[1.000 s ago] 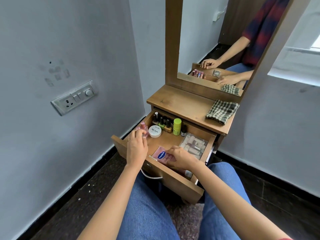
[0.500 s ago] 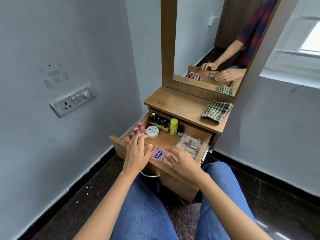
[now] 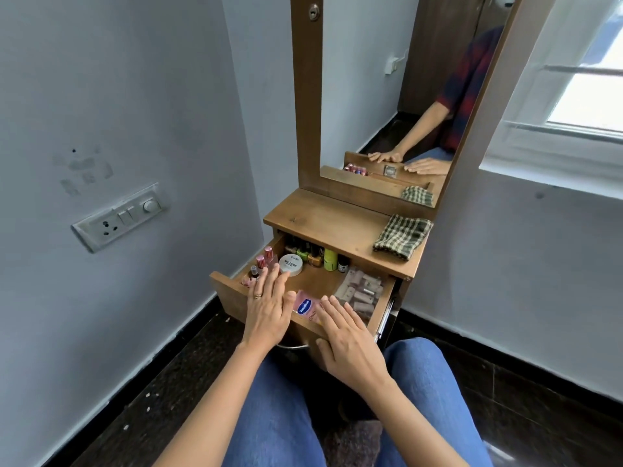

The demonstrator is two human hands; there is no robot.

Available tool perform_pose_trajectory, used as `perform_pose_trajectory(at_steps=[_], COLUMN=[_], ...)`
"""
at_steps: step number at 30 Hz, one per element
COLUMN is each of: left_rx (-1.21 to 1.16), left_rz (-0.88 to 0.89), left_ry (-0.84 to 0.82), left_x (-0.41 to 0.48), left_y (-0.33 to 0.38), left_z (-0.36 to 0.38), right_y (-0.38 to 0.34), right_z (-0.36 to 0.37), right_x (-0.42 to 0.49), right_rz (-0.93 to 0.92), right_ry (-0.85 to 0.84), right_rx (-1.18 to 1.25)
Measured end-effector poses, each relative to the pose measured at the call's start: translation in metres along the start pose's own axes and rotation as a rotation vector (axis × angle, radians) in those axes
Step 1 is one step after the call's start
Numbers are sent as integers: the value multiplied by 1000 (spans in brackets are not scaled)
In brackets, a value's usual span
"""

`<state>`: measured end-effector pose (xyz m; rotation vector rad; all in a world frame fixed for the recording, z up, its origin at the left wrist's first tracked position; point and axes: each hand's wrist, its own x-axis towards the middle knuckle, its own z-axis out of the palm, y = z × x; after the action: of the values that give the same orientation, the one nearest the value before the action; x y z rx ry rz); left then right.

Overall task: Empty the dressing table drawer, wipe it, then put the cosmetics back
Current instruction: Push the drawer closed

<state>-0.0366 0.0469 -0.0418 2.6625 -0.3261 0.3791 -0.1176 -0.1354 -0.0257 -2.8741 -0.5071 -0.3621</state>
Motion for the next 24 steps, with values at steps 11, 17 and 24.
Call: perform_pose_trajectory(at_steps=[11,17,24], left_rx=[84,111,141], left_rz=[4,91,111], left_ry=[-86,-135,-183], left_x=[66,71,96], left_y=[26,35,47], left_z=[23,45,57], right_y=[66,99,119], right_z=[1,2,12], right_x=[50,72,88], right_rz=[32,54,115], right_ry=[23,44,135], right_rx=[-143,-204,-227])
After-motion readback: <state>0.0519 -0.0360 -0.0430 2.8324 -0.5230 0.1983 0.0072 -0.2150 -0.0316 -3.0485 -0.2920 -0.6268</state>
